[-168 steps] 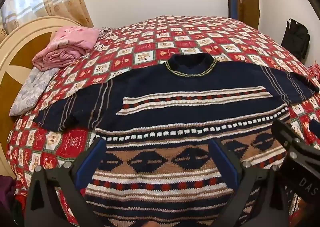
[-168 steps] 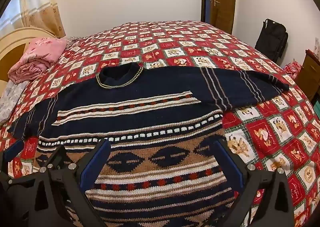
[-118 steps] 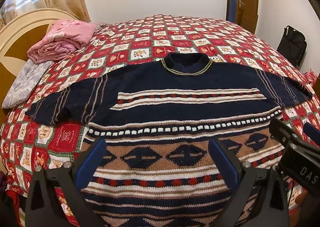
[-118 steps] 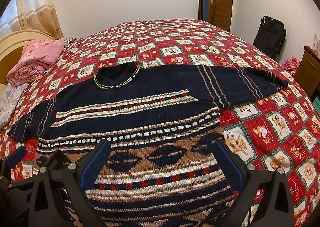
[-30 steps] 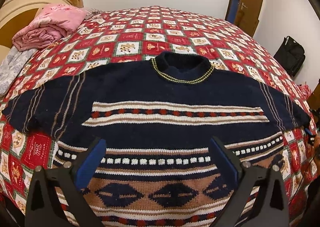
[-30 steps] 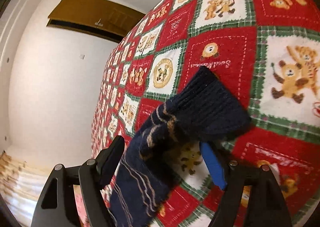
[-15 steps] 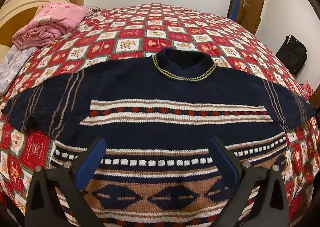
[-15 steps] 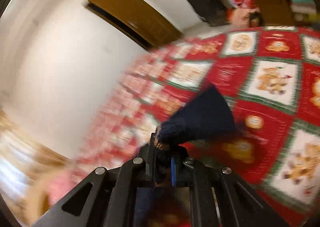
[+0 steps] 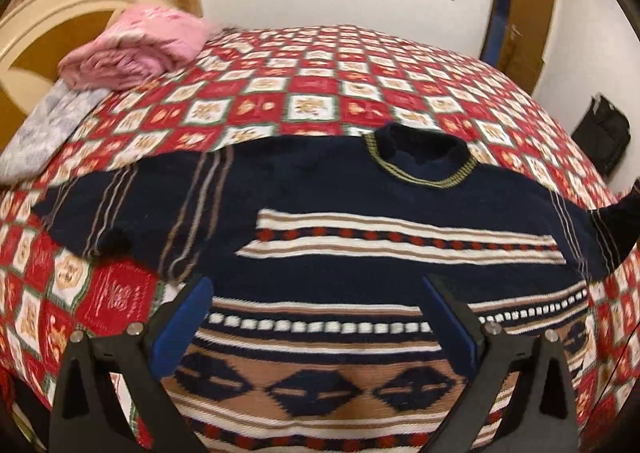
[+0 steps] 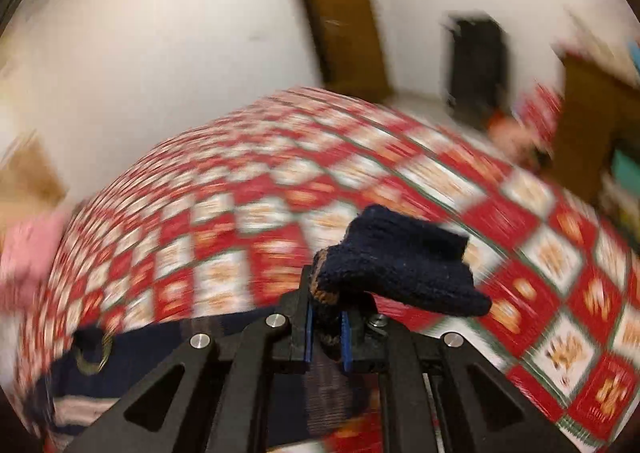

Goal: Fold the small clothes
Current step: 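Carry the held sleeve across the sweater body toward the other sleeve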

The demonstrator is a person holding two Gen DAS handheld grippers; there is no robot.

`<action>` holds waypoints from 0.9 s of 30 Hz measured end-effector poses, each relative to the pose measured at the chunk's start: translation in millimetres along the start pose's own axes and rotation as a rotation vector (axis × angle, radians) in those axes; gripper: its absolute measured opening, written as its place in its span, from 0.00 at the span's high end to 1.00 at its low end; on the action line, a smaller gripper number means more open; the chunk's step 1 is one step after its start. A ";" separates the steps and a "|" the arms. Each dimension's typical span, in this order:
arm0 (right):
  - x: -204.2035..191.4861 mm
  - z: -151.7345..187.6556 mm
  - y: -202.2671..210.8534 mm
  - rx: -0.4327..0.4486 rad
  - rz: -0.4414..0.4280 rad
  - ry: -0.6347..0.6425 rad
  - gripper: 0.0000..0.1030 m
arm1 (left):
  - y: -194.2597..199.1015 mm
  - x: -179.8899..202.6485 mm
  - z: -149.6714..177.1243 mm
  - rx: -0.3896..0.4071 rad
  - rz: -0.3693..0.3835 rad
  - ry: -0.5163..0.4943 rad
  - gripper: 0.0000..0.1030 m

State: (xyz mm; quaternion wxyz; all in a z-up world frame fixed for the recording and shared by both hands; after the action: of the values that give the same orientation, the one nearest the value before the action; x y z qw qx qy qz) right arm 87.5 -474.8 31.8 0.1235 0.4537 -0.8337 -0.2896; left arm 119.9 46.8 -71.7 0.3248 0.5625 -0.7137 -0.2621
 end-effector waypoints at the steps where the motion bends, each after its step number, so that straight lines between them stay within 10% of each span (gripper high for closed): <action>1: -36.6 0.9 11.0 0.019 -0.018 0.080 0.90 | 1.6 -5.9 0.5 0.000 0.002 0.018 0.00; 12: -349.8 162.3 29.4 0.014 -0.163 0.712 0.90 | 26.9 -61.2 0.6 0.056 -0.030 0.088 0.00; 21: -416.2 263.9 21.2 0.016 -0.110 0.960 0.82 | 20.6 -99.2 8.1 0.042 -0.050 0.153 0.00; 27: -431.9 264.6 53.9 -0.119 -0.456 0.836 0.42 | 17.1 -102.9 10.3 0.039 -0.037 0.166 0.00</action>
State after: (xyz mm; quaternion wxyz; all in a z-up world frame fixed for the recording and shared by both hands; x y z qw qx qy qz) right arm 167.5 3.6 -123.7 0.4072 0.6946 -0.5740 -0.1491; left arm 117.3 150.9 -83.2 0.3669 0.6017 -0.6788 -0.2063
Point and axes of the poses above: each gripper's, at about its wrist camera, not at the fingertips, and y roughly against the way its jaws point, x to its right, z to its underside, the point moved 8 cm from there along -y, roughly the way its jaws point, and after that the axes turned 8 degrees about z, right-handed, at the moved point
